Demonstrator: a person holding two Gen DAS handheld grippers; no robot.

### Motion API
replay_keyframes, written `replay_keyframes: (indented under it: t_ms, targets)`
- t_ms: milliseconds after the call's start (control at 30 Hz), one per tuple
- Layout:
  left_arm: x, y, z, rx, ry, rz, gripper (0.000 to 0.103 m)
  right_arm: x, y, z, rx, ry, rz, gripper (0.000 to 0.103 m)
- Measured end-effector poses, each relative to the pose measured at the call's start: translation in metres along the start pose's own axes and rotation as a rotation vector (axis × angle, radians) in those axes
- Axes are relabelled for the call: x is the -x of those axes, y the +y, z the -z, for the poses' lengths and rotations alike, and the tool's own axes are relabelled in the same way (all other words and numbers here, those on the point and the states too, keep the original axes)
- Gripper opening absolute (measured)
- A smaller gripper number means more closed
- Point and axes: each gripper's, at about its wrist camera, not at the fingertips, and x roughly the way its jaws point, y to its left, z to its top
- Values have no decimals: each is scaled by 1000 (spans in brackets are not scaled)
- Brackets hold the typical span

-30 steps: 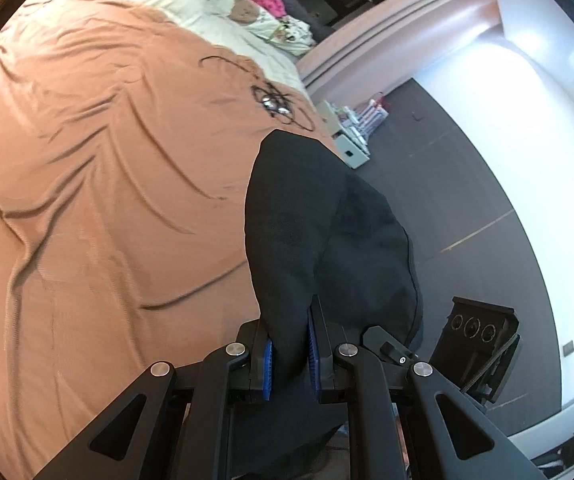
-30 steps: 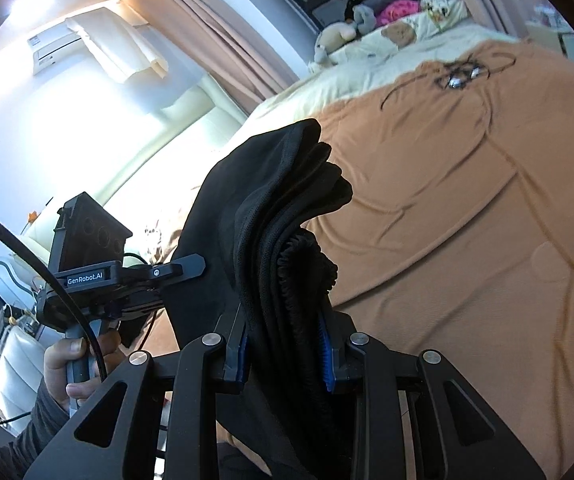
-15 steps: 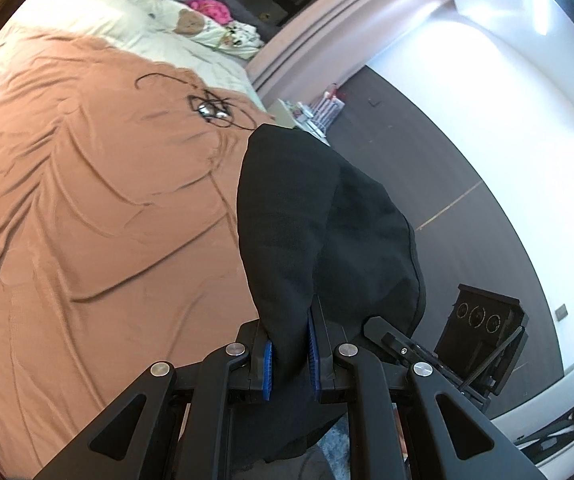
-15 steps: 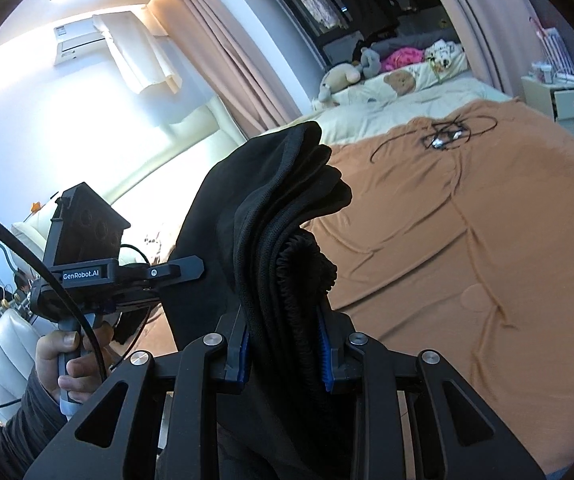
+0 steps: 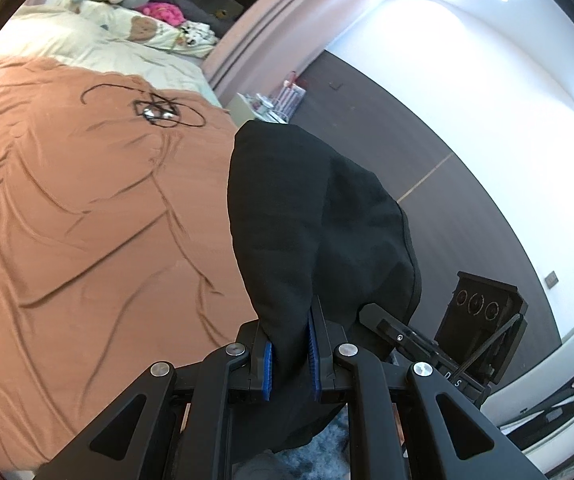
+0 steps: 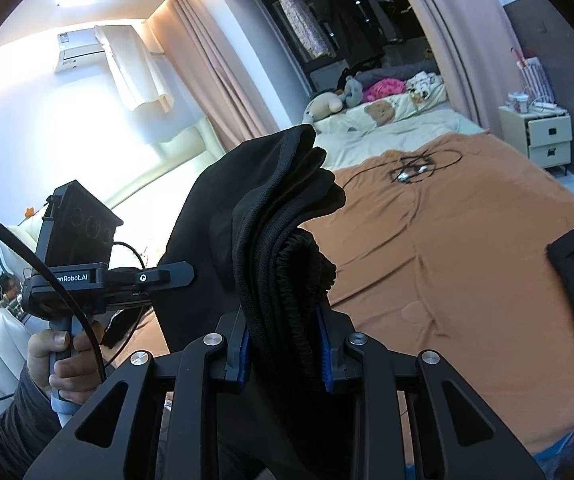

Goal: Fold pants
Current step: 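Lift the folded shorts off the bed with both grippers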

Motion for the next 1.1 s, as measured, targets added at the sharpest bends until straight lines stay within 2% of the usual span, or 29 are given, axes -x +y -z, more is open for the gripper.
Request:
replay_keyframes:
  t_ms: [533,833,1100]
  targets:
    - [-81,-70,-7,-107,61,112,14,71,-12,15,25,-62,105,23]
    - [-150,-109,-11,-162,140,205,14,116,-15,19,54,-67,229,23]
    - [-215,-144,-13,-203,211,288,14,144,-1,15,132,-68,319,23]
